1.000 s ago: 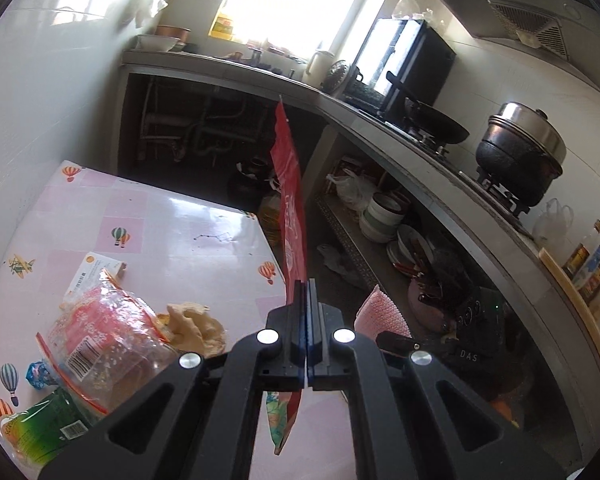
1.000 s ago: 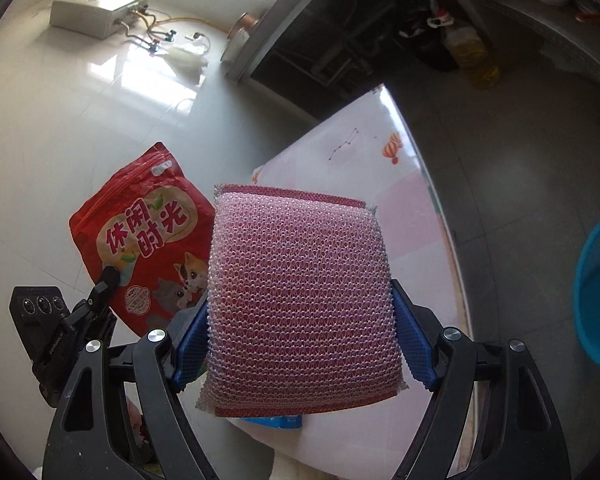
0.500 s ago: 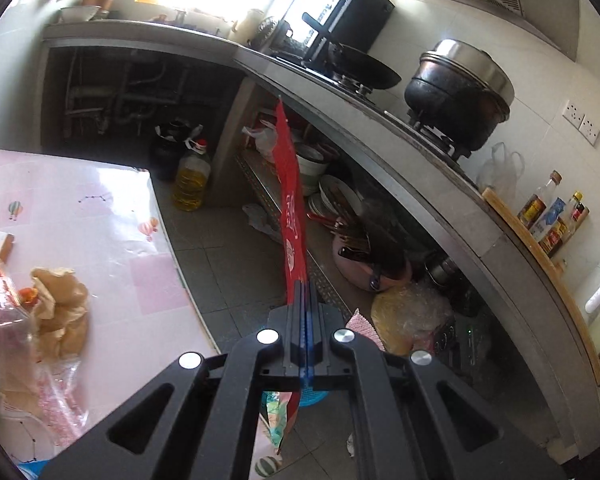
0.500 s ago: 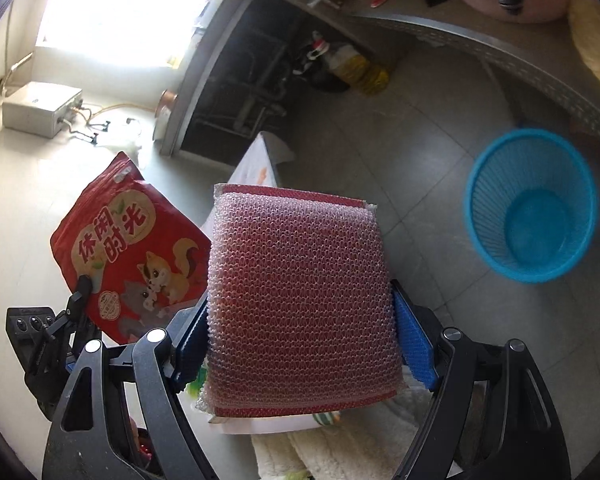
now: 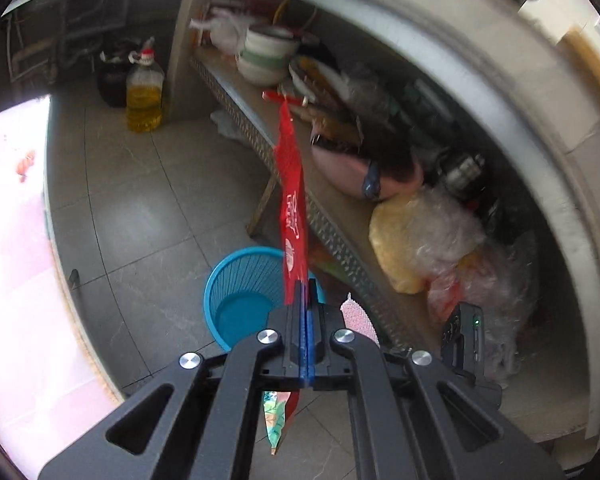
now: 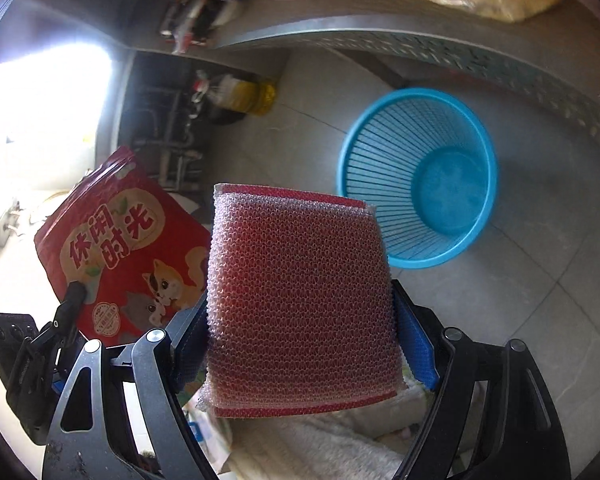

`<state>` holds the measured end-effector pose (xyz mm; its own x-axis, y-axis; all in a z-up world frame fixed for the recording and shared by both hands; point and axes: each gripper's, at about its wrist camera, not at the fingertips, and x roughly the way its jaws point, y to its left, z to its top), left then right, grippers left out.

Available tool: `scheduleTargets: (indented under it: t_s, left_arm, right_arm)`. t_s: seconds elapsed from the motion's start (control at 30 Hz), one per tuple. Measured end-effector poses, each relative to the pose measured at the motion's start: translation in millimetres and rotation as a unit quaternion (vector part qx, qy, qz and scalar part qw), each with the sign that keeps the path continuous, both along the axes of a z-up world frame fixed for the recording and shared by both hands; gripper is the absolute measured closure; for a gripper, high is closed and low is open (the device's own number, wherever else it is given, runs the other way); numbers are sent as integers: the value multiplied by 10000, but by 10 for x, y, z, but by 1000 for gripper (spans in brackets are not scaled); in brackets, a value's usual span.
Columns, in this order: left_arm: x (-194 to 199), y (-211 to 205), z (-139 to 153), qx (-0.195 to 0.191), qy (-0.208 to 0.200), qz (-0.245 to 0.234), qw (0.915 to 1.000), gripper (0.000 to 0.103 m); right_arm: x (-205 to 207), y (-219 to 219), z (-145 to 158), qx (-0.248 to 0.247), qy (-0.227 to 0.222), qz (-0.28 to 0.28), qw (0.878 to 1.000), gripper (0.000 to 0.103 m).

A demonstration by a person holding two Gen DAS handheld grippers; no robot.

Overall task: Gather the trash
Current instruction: 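Carry the sponge and red bag over the blue basket and open both grippers, then grasp the red bag at the basket rim with the right gripper and drop it inside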

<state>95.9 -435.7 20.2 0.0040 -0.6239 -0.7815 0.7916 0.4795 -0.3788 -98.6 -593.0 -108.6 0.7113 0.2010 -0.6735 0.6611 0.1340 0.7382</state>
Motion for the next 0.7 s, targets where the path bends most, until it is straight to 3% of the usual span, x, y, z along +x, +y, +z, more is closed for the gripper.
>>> scheduleTargets:
  t_s: [0.2,0.23,0.27,0.33,0.5,0.7]
  left_arm:
    - [61,-540,-479,535,1,-106,9985,102]
    - [83,-616,-564,657,-44,-108,9978,98]
    - [117,-678,-633,794,-84,-46,9968,93]
    - [200,-712,-729,1013,-85,222,9946,59]
    - [296,-506,-615,805,-197,446,9956,48]
    - [334,-137,-237,422,-448,570,9965,41]
  right_arm:
    - [293,-328,-435,204,248,-74,9995,22]
    - [352,-373,-497,152,234,-41,9996,19]
    - [421,-422,-570,100,265,-2,9996,14]
    - [507,-504,-764,36,550,-68,9985,13]
    - [466,-488,-978,255,635,-291,9972,13]
    - [331,-376,-960,24,527,-243,9983,13]
